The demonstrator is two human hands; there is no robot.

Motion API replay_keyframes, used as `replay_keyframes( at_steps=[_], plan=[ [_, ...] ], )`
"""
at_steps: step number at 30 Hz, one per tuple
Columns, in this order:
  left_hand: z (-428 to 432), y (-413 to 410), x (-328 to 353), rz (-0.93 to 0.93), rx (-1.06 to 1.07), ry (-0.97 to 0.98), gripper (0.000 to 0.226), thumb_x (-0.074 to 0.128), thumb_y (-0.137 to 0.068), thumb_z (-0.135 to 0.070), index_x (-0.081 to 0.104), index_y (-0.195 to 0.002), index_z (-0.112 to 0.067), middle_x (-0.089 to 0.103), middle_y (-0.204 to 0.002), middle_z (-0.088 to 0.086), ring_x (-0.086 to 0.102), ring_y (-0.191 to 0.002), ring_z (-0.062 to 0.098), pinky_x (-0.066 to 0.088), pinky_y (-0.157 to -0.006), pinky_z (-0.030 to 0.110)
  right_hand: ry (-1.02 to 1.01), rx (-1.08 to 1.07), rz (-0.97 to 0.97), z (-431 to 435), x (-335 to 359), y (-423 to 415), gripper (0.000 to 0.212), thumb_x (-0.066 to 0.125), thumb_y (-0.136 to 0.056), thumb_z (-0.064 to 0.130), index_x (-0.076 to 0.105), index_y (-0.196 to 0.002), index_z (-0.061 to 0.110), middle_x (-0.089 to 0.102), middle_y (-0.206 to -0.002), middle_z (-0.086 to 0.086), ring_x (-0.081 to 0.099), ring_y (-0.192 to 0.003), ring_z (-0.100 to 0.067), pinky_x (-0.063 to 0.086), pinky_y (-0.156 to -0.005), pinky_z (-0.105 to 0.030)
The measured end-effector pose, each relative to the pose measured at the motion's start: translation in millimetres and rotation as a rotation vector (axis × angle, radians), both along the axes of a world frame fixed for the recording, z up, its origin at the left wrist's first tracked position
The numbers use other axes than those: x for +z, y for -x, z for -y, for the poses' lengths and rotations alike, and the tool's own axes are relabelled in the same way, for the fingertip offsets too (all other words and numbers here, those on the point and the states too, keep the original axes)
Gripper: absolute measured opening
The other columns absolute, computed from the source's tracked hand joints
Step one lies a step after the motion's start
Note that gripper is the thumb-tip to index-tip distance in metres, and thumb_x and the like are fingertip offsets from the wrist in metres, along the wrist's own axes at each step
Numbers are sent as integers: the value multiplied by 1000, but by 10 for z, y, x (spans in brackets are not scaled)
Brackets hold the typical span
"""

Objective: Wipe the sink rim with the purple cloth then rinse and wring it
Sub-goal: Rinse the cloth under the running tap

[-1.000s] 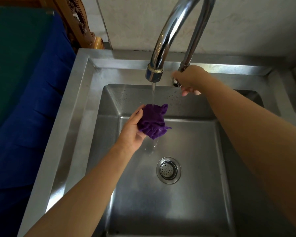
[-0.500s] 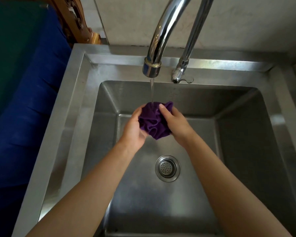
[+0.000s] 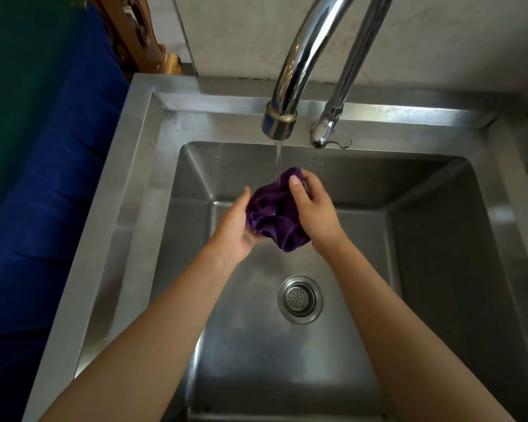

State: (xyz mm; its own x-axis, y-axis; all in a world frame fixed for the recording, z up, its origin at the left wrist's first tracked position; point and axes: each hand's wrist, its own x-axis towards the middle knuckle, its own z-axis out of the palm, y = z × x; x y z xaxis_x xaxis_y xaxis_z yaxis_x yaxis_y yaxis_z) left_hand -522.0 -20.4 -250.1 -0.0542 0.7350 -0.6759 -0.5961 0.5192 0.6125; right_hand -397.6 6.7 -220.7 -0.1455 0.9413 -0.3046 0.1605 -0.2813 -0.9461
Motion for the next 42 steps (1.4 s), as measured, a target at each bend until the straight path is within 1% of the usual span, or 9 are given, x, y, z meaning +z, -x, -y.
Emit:
replay_keyframes(
  at_steps=[5, 10, 14, 18, 21, 25, 30, 35, 42],
  plan=[
    [-53, -197, 54, 56, 14, -32, 54, 40, -93, -48, 71, -59, -21, 68, -63, -1, 66, -66, 12, 49, -68, 28, -251, 224, 412, 213, 154, 245, 31, 47, -91, 46, 41, -84, 17, 62, -77, -8, 58, -75, -26, 44, -65, -34],
    [-15, -299, 75, -283, -4, 25, 33, 43, -91, -50, 60, -81, -23, 63, -84, 0, 61, -78, 18, 52, -79, 39, -184, 84, 731, -49, 168, 317, 48, 29, -97, 48, 54, -93, 7, 65, -96, -19, 59, -91, -39, 38, -68, -37],
    [23, -303, 124, -475, 70, -45, 32, 50, -89, -48, 67, -77, -23, 71, -83, 1, 68, -80, 15, 53, -75, 29, -140, 25, 669, -131, 34, 228, 52, 30, -96, 50, 58, -91, 7, 66, -92, -15, 61, -87, -35, 46, -71, -38],
    [36, -184, 131, -402, 127, -143, 14, 65, -84, -32, 64, -93, -21, 71, -92, 1, 68, -87, 16, 55, -79, 33, 254, 31, 175, -128, -30, 34, 55, 42, -90, 57, 58, -112, 10, 66, -104, -7, 63, -96, -23, 51, -85, -36],
    [37, -30, 40, -322, 46, -147, 43, 70, -79, -17, 54, -119, -17, 68, -106, 2, 67, -93, 19, 55, -78, 39, 299, 83, -10, -19, -97, -83, 36, 67, -83, 28, 60, -112, 8, 69, -106, -13, 67, -98, -29, 56, -85, -41],
    [82, 192, 17, -347, -225, -110, 33, 59, -83, -4, 62, -116, -7, 74, -81, -3, 68, -77, 13, 52, -71, 26, 197, 32, -102, -55, 21, -179, 27, 67, -80, 3, 62, -106, 9, 67, -94, -9, 65, -91, -26, 54, -85, -38],
    [-28, 292, 99, -355, -364, -218, 39, 66, -79, -27, 58, -114, -11, 69, -102, 6, 65, -96, 21, 51, -88, 33, 66, 366, 38, -83, 182, -193, 21, 56, -90, 9, 65, -98, 26, 67, -92, 5, 64, -85, -11, 51, -82, -24],
    [-96, 265, 174, -426, -348, -258, 22, 73, -73, -29, 60, -88, -20, 68, -87, 3, 65, -83, 23, 52, -80, 36, -40, 280, 285, -216, 250, -345, 35, 66, -83, 14, 61, -118, 13, 66, -108, -4, 63, -97, -18, 53, -89, -35],
    [-140, 69, 140, -450, -55, -253, 15, 65, -83, -18, 54, -89, -27, 62, -96, 3, 63, -87, 24, 54, -73, 37, -77, 42, 295, 1, 82, -222, 30, 58, -90, 32, 45, -66, 18, 50, -59, 4, 45, -55, -8, 36, -47, -12]
  ],
)
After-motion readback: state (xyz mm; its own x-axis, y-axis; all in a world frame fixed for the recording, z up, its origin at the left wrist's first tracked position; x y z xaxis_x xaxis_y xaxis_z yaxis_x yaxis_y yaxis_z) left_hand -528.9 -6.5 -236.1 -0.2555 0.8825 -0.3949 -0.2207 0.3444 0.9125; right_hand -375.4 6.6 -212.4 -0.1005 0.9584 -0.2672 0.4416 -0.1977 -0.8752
